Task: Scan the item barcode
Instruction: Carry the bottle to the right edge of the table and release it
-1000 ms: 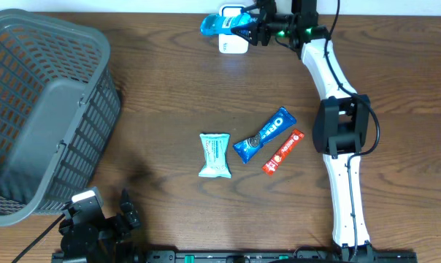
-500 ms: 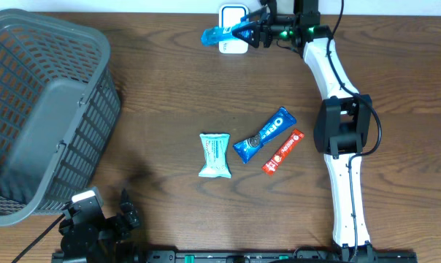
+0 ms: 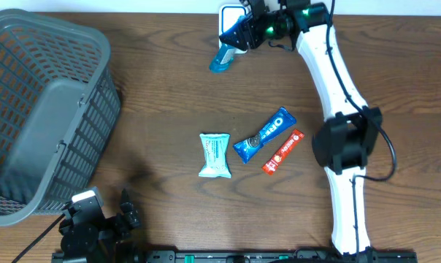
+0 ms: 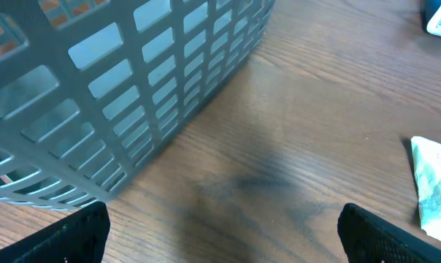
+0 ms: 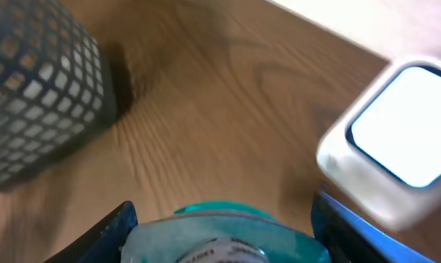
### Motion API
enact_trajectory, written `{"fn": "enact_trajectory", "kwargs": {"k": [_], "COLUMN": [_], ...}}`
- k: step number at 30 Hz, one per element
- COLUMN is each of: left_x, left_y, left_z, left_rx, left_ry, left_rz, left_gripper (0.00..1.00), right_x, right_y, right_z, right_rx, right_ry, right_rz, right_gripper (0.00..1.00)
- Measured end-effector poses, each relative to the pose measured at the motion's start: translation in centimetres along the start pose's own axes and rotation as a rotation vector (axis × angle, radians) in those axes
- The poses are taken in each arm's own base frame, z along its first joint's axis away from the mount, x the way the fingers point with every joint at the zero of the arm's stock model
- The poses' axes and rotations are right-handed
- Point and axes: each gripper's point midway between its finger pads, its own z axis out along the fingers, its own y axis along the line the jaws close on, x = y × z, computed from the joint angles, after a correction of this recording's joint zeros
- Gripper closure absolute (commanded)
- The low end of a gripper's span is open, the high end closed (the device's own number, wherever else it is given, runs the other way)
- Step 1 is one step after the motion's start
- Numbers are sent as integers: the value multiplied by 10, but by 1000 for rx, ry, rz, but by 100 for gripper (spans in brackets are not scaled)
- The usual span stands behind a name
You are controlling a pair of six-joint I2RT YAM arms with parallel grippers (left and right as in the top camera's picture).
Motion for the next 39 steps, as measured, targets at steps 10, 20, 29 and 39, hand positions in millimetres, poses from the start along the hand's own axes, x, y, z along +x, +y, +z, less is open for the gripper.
{"fn": "enact_trajectory", "kwargs": {"k": [10,20,29,39], "left_x": [0,0,0,0], "left_y": [0,0,0,0], "left_z": [0,0,0,0], "left_rx": [0,0,0,0], "left_ry": [0,0,0,0], "left_rz": [0,0,0,0], "left_gripper": [0,0,0,0], "right_x": [58,124,169,221], "right_y": [-41,-121,-182,-237], "right_z": [-79,-180,-275,-374], "right_rx": [433,849,1054,1150], "right_ry": [298,536,551,401], "right_rz": [112,264,452,680], "right_gripper": [81,74,71,70]}}
